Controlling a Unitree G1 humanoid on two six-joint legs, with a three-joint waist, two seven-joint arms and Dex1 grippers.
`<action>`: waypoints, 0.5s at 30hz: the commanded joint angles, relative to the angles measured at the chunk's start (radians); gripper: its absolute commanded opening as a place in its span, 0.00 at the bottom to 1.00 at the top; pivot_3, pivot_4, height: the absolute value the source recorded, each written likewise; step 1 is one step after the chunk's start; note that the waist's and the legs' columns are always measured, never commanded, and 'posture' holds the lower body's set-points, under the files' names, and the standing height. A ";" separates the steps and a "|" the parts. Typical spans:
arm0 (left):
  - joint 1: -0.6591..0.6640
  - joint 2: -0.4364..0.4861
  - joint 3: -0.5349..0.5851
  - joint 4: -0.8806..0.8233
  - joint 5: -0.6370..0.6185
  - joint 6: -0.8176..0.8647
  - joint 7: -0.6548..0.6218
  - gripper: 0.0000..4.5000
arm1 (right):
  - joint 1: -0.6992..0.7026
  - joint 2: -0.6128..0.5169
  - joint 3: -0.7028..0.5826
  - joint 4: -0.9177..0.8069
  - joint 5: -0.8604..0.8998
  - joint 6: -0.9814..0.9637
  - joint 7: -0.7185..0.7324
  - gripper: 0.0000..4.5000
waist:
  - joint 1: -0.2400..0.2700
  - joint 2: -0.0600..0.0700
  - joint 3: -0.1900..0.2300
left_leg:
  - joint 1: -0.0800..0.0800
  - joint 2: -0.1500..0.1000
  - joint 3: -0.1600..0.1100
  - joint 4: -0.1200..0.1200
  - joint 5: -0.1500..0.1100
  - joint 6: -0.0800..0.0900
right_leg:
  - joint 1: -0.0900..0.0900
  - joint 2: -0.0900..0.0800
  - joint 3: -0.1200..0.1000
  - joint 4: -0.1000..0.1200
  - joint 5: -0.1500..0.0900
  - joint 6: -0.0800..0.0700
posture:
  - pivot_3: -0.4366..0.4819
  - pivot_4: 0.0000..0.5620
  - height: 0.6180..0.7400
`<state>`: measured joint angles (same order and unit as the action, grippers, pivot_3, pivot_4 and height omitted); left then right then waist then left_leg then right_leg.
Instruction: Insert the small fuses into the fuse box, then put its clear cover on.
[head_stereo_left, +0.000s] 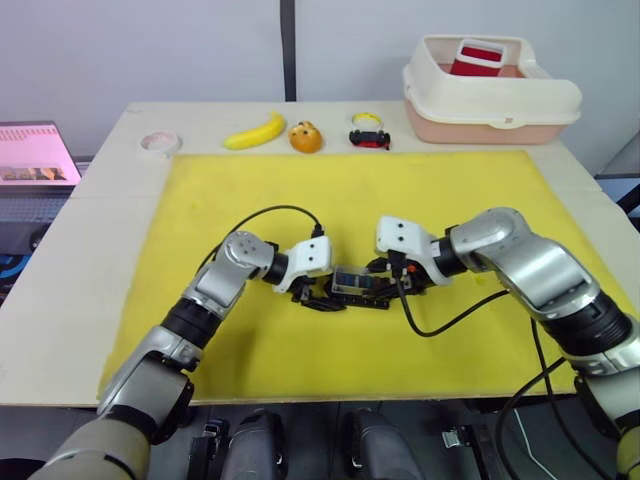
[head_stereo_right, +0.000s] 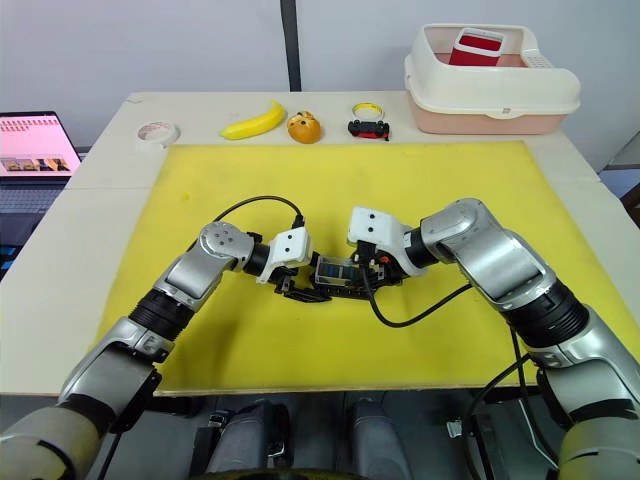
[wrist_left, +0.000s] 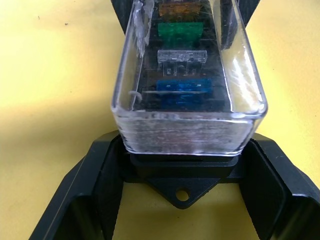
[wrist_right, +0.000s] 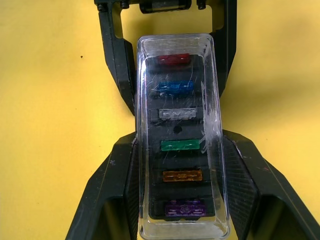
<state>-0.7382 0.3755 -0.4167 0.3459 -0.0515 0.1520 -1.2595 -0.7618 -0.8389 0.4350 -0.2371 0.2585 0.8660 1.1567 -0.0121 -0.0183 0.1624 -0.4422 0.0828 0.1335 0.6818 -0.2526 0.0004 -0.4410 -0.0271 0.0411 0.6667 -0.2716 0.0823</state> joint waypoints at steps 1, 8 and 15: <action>0.022 0.009 -0.009 -0.016 0.010 0.011 -0.010 0.71 | 0.012 -0.006 0.006 -0.003 -0.010 0.015 0.006 0.37 | 0.000 0.000 0.000 | 0.000 0.000 0.000 0.000 0.000 0.000 | 0.000 0.000 0.000 0.000 0.000 0.000 | 0.48 0.27 0.99; 0.024 0.010 -0.007 -0.019 0.012 0.013 -0.004 0.71 | 0.014 -0.007 0.008 -0.005 -0.011 0.007 0.013 0.37 | 0.000 0.000 0.000 | 0.000 0.000 0.000 0.000 0.000 0.000 | 0.000 0.000 0.000 0.000 0.000 0.000 | 0.48 0.27 0.99; 0.028 0.011 -0.007 -0.025 0.013 0.014 -0.001 0.71 | 0.012 -0.008 0.013 -0.003 -0.019 0.000 0.014 0.37 | 0.000 0.000 0.000 | 0.000 0.000 0.000 0.000 0.000 0.000 | 0.000 0.000 0.000 0.000 0.000 0.000 | 0.48 0.27 0.99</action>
<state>-0.7284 0.3760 -0.4146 0.3306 -0.0514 0.1620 -1.2516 -0.7615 -0.8390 0.4351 -0.2376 0.2562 0.8639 1.1602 -0.0118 -0.0183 0.1624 -0.4423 0.0828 0.1336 0.6818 -0.2526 0.0004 -0.4410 -0.0271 0.0411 0.6667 -0.2716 0.0823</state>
